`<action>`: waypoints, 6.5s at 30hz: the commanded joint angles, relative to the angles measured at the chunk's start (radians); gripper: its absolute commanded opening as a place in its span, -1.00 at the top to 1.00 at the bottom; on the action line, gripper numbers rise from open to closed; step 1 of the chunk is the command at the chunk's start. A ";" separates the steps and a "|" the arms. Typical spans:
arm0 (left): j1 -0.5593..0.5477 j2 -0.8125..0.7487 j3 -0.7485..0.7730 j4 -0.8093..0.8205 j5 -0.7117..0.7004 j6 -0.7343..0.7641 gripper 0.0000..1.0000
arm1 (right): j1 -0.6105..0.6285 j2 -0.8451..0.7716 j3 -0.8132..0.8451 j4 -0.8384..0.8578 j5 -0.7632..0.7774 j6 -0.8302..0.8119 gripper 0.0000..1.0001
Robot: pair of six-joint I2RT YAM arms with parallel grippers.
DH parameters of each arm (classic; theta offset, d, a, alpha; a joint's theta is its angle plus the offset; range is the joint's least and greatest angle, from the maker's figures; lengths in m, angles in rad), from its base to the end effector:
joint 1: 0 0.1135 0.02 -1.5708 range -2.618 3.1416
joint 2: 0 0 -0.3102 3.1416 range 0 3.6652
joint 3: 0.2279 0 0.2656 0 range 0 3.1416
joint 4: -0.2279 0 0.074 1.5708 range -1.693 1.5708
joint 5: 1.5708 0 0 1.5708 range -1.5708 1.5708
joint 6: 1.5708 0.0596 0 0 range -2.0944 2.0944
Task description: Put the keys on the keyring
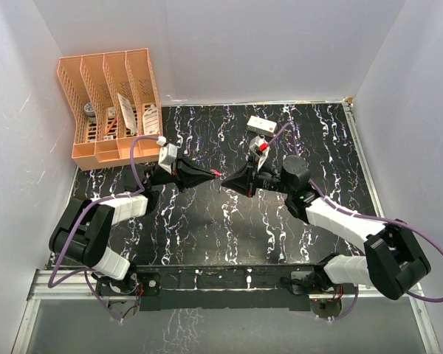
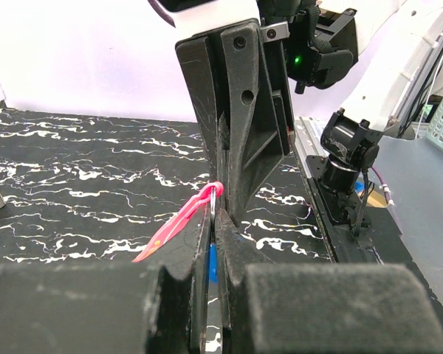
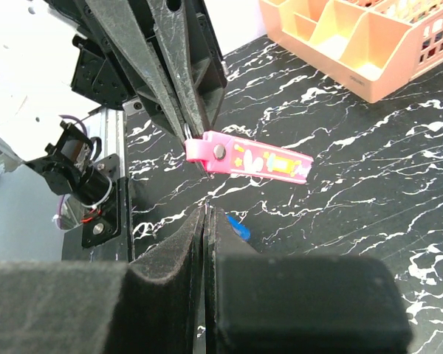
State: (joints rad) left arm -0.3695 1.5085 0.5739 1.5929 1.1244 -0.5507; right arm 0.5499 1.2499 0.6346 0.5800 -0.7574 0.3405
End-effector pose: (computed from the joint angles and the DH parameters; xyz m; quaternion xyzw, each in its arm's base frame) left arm 0.2431 -0.1518 0.3116 0.4428 0.4145 -0.5477 0.5763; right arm 0.2218 0.1840 0.3034 -0.3252 0.6380 0.5180 0.4679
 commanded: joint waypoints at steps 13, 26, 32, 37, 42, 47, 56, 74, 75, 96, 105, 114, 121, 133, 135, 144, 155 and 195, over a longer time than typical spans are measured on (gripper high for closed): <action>0.000 0.039 0.033 0.193 0.091 -0.080 1.00 | -0.013 -0.079 -0.043 0.139 0.103 0.009 1.00; 0.001 0.039 0.049 0.167 0.049 -0.078 1.00 | -0.014 -0.049 -0.044 0.146 0.079 0.017 1.00; 0.001 0.050 0.055 0.170 0.035 -0.079 1.00 | -0.013 -0.040 -0.046 0.143 0.054 0.017 1.00; 0.001 0.055 0.057 0.168 0.026 -0.079 1.00 | -0.013 -0.034 -0.044 0.158 0.036 0.026 1.00; 0.001 0.060 0.064 0.163 0.032 -0.082 1.00 | -0.013 -0.024 -0.045 0.174 0.023 0.028 1.00; 0.001 0.076 0.071 0.192 0.044 -0.116 1.00 | -0.013 -0.016 -0.043 0.192 0.016 0.029 1.00; 0.001 0.084 0.081 0.193 0.059 -0.129 1.00 | -0.013 -0.007 -0.040 0.228 -0.027 0.025 1.00; 0.001 0.080 0.107 0.193 0.068 -0.140 1.00 | -0.013 0.056 -0.047 0.321 -0.064 0.084 1.00; 0.001 0.076 0.105 0.193 0.064 -0.140 1.00 | -0.013 0.060 -0.050 0.333 -0.060 0.092 1.00; 0.001 0.032 0.063 0.194 -0.144 -0.140 1.00 | -0.013 0.158 -0.099 0.662 0.032 0.394 1.00; 0.001 0.025 0.046 0.193 -0.198 -0.154 1.00 | -0.013 0.184 -0.094 0.699 0.084 0.435 1.00; -0.001 0.038 0.051 0.193 -0.198 -0.184 1.00 | -0.013 0.225 -0.074 0.746 0.093 0.456 1.00; -0.002 0.030 0.041 0.193 -0.204 -0.186 1.00 | -0.014 0.219 -0.065 0.721 0.112 0.446 1.00; -0.002 0.027 0.027 0.193 -0.225 -0.211 1.00 | -0.025 0.085 -0.090 0.466 0.255 0.306 1.00; -0.001 0.030 0.030 0.188 -0.223 -0.225 1.00 | -0.025 0.062 -0.070 0.357 0.273 0.258 1.00; 0.000 0.001 0.073 -0.178 -0.185 -0.146 1.00 | -0.025 -0.020 -0.048 0.005 0.334 0.092 1.00; -0.002 -0.056 0.134 -0.940 -0.226 0.157 1.00 | -0.026 -0.028 -0.085 -0.057 0.359 0.077 1.00; -0.090 -0.074 0.045 -0.960 -0.405 0.229 -0.15 | -0.059 -0.060 -0.070 -0.280 0.598 0.075 1.00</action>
State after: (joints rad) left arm -0.4126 1.4120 0.6178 0.5350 0.6537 -0.3573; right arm 0.5186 1.2160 0.5255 0.3233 -0.2443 0.4095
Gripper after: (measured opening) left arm 0.552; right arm 0.008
